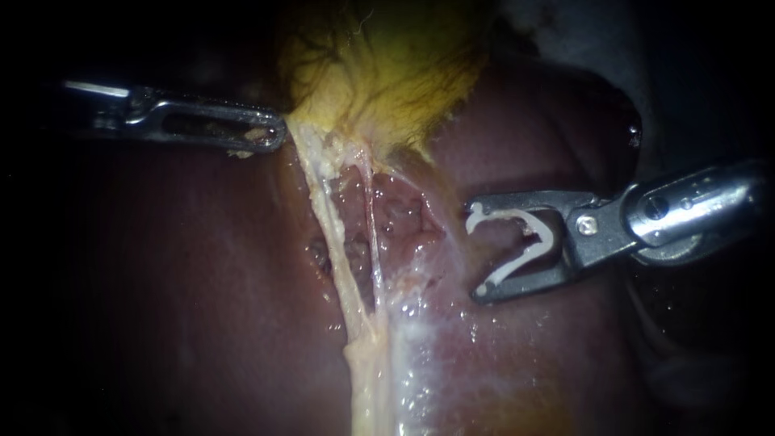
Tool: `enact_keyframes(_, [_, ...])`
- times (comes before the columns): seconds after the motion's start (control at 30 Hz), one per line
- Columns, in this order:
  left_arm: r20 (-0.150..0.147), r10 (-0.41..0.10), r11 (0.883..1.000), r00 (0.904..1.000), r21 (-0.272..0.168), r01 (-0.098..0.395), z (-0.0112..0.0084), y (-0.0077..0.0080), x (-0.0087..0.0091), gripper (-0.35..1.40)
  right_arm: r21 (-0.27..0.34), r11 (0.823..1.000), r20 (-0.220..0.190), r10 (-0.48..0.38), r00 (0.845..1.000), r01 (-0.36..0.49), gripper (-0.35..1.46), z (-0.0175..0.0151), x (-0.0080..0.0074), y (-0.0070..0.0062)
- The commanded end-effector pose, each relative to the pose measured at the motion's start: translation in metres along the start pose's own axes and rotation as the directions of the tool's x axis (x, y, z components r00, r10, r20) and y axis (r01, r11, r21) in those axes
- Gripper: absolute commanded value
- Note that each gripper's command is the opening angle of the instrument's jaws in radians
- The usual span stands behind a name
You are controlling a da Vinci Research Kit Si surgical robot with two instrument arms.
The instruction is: Clipping first clip left tube
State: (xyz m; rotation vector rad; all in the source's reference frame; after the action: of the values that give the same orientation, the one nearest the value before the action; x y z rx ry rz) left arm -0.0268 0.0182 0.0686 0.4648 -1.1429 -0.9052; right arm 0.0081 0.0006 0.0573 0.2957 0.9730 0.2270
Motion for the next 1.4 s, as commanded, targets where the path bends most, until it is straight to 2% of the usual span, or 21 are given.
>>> enact_keyframes(0.03, [0.000, 0.000, 1.000, 1.0000, 0.000, 0.000, 0.0000, 0.0000, 0.0000, -0.35, 0.000, 1.000, 0.000, 0.000, 1.000, 0.000, 0.57, 0.0000, 0.0000, 0.0000])
enact_keyframes(0.2, [0.000, 0.001, 1.000, 1.0000, 0.001, -0.001, -0.0001, 0.0000, 0.0002, -0.35, -0.003, 1.000, 0.000, 0.018, 1.000, -0.018, 0.58, 0.0000, 0.0002, 0.0000])
enact_keyframes(0.4, [0.000, 0.001, 1.000, 1.0000, 0.001, -0.001, -0.0002, 0.0000, 0.0002, -0.35, 0.038, 0.997, -0.043, 0.074, 0.996, -0.072, 0.60, 0.0004, 0.0004, -0.0001])
enact_keyframes(0.53, [-0.001, 0.001, 1.000, 1.0000, 0.002, -0.001, -0.0002, 0.0000, 0.0001, -0.35, 0.086, 0.987, -0.081, 0.145, 0.986, -0.138, 0.60, 0.0010, 0.0008, -0.0002])
enact_keyframes(0.73, [0.000, 0.001, 1.000, 1.0000, 0.002, -0.001, -0.0002, 0.0000, 0.0001, -0.35, 0.152, 0.970, -0.092, 0.206, 0.974, -0.190, 0.60, 0.0022, 0.0007, -0.0004])
enact_keyframes(1.1, [0.000, 0.001, 1.000, 1.0000, 0.001, -0.001, -0.0002, 0.0000, 0.0001, -0.35, 0.254, 0.930, -0.091, 0.297, 0.951, -0.266, 0.60, 0.0075, -0.0014, -0.0007])
enact_keyframes(1.4, [0.000, 0.001, 1.000, 1.0000, 0.001, -0.001, -0.0002, -0.0001, 0.0001, -0.35, 0.276, 0.915, -0.078, 0.325, 0.942, -0.293, 0.60, 0.0116, -0.0035, -0.0006])
